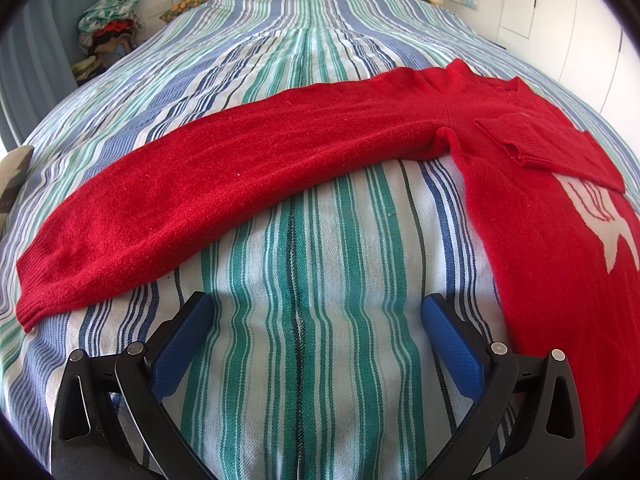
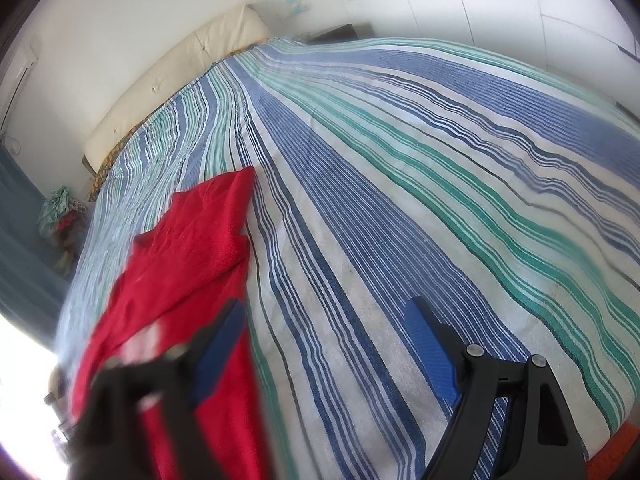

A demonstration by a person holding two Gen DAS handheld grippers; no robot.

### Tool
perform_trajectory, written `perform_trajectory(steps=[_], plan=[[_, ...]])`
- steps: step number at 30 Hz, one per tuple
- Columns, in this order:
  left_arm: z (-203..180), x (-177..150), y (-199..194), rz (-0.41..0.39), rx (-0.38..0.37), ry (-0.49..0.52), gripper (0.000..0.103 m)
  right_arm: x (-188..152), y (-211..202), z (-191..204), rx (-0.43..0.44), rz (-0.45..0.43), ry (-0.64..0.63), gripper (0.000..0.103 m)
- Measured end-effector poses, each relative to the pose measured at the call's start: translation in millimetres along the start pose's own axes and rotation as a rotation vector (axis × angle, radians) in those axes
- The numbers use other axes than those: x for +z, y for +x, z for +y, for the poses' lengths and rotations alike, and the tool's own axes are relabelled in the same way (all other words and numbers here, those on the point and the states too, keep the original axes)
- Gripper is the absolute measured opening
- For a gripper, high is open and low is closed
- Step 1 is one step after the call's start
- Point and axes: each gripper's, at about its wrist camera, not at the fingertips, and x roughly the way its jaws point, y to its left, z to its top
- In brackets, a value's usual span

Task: Fold small clothes

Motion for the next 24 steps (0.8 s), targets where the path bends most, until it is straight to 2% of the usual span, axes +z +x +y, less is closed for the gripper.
perform_trajectory(steps=[24], plan=[[0.0, 0.1, 0.3, 0.0, 0.0, 0.0, 0.103, 0.2, 2.0, -1.0, 0.005, 0.007, 0.005, 0.081]])
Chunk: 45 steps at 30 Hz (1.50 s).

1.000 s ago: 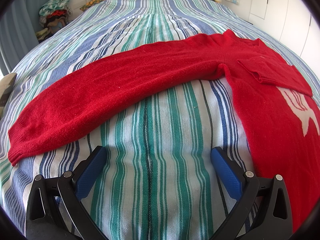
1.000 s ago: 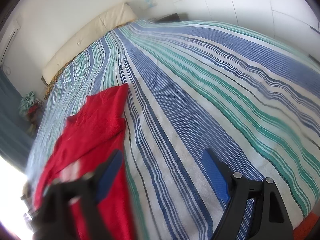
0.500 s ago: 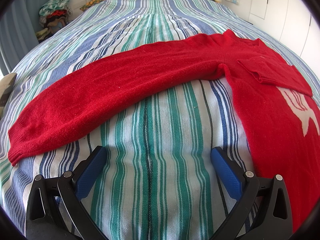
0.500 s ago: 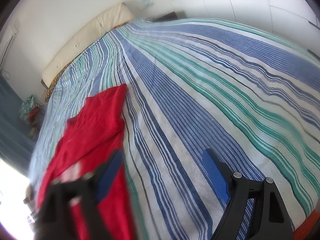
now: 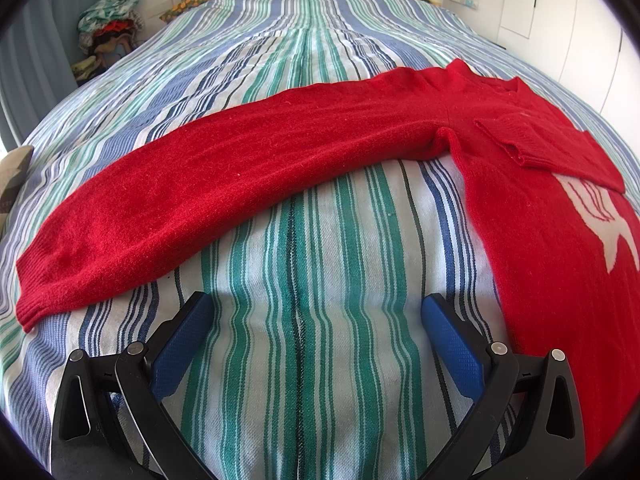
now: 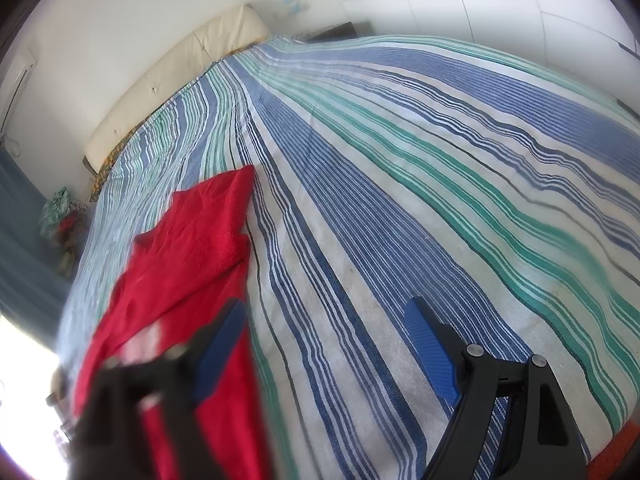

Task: Fold small clothes

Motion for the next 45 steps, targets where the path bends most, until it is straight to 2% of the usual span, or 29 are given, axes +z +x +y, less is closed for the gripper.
perform_trajectory(steps=[45], plan=[[-0.1, -0.2, -0.2, -0.002, 0.0, -0.001, 0.103, 0.3, -3.9, 0.4, -0.005, -0.011, 0.003, 0.081]])
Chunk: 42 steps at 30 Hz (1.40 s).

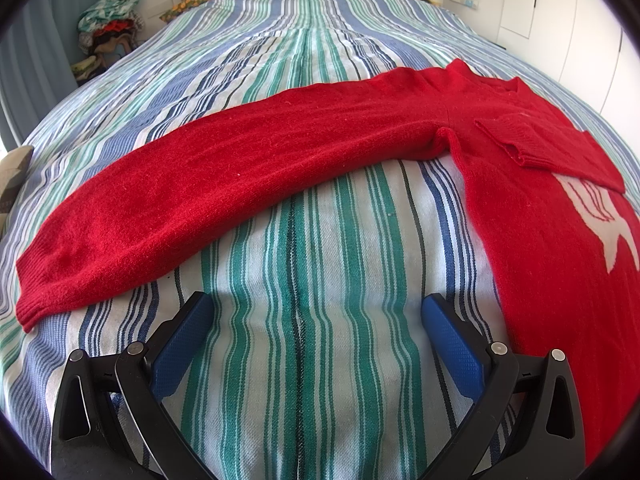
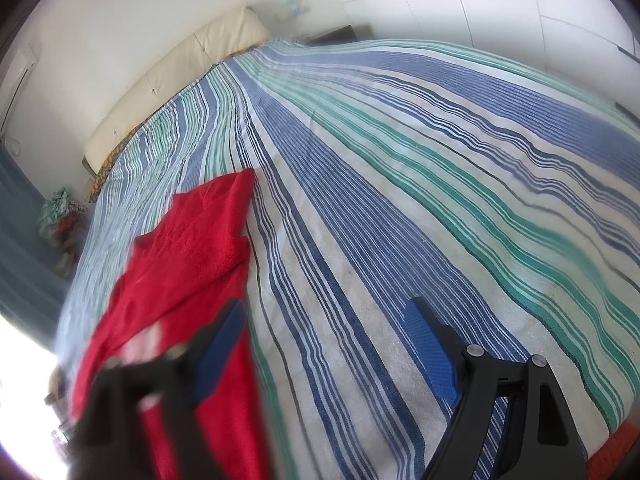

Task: Fold small clothes

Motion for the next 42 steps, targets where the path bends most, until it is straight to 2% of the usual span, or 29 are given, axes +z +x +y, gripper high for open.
perform_trajectory(steps=[18, 22, 27, 31, 33, 35, 37, 40, 42], plan=[[4, 3, 2, 0.005, -0.021, -0.021, 0.103, 1, 2, 0, -0.003, 0.003, 0.009, 0.082], [7, 9, 4, 0.071, -0.038, -0.04, 0.103, 0, 2, 2, -0.004, 0.003, -0.003, 0.082], [6, 8, 1, 0.186, -0.018, -0.093, 0.103, 0, 2, -1, 0.005, 0.002, 0.016, 0.082], [2, -2, -18, 0.215, -0.021, -0.103, 0.103, 1, 2, -3, 0.018, 0.002, 0.025, 0.082], [8, -5, -36, 0.216, -0.064, -0.151, 0.102, 1, 0, -4, 0.027, 0.0, 0.03, 0.082], [24, -1, -59, 0.184, -0.149, -0.212, 0.102, 2, -1, -6, 0.033, -0.004, 0.04, 0.082], [56, 11, -82, 0.117, -0.225, -0.288, 0.102, 2, -3, -9, 0.036, -0.008, 0.054, 0.082], [127, 33, -105, 0.025, -0.259, -0.445, 0.102, 3, -3, -11, 0.037, -0.008, 0.068, 0.082], [175, 40, -109, -0.014, -0.247, -0.553, 0.102, 3, -2, -10, 0.039, -0.007, 0.063, 0.082]])
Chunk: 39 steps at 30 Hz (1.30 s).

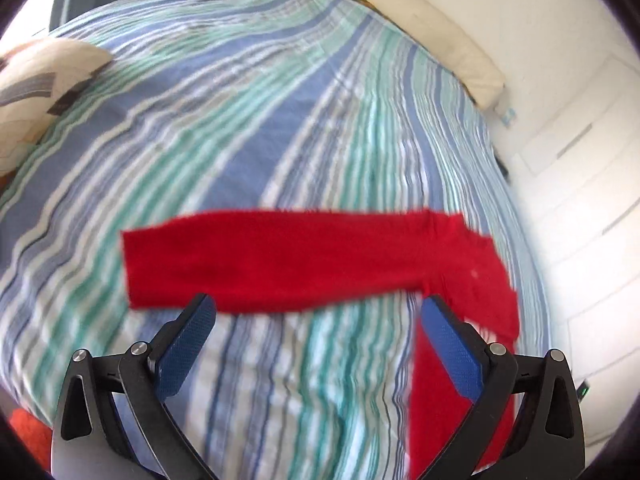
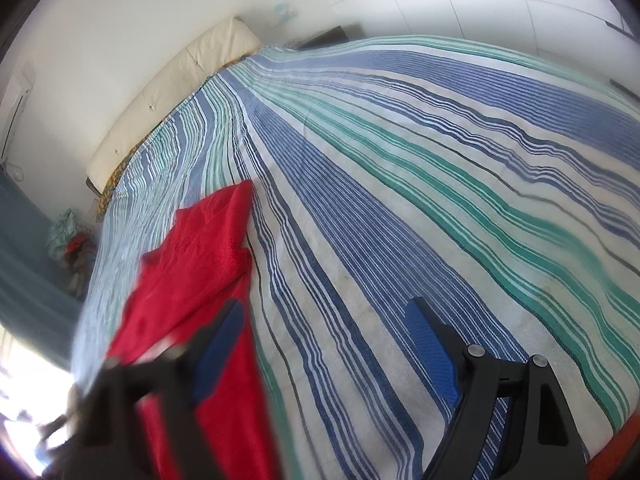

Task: Fold small clothes

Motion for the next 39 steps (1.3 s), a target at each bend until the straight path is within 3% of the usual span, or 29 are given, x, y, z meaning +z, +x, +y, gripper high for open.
perform_trajectory(steps=[2, 5, 9, 13, 15, 16, 17, 18, 19, 23, 30, 34, 37, 39], plan=[[32, 20, 1, 0.0, 0.018, -0.089, 0.102, 0, 0, 2, 0.002, -0.002, -0.009, 0.082], [62, 23, 24, 0.076, 0.037, -0.168, 0.102, 0, 0, 4, 0.001, -0.005, -0.015, 0.082], [88, 17, 46, 0.056, 0.178, -0.194, 0.102, 0, -1, 5, -0.007, -0.003, -0.017, 0.082], [109, 8, 66, 0.101, 0.159, -0.277, 0.099, -1, -1, 5, -0.014, -0.004, -0.023, 0.082], [107, 8, 68, 0.084, 0.191, -0.248, 0.082, 0, 0, 5, -0.014, -0.002, -0.022, 0.082], [105, 7, 68, 0.088, 0.19, -0.233, 0.052, 0, 1, 5, -0.013, 0.0, -0.021, 0.082], [103, 8, 70, 0.106, 0.167, -0.222, 0.033, 0, 1, 5, -0.011, 0.002, -0.02, 0.082], [101, 8, 71, 0.128, 0.134, -0.22, 0.006, 0, 2, 5, -0.01, 0.003, -0.02, 0.082], [94, 9, 68, 0.128, 0.117, -0.21, 0.006, 0, 2, 5, -0.008, 0.003, -0.02, 0.082], [17, 30, 44, 0.095, 0.062, -0.011, 0.005, 0, 0, 4, 0.002, -0.002, -0.017, 0.082], [-216, 63, 33, 0.064, -0.221, 0.341, 0.005, 2, 5, 7, 0.061, 0.024, -0.005, 0.082], [-322, 40, 63, 0.115, -0.347, 0.469, 0.005, 4, 2, 3, 0.071, 0.02, 0.012, 0.082], [-369, 1, 106, 0.195, -0.357, 0.546, 0.009, 6, -2, -5, 0.079, 0.009, 0.047, 0.082], [-383, -26, 147, 0.288, -0.316, 0.568, 0.023, 7, -3, -8, 0.084, 0.004, 0.067, 0.083]])
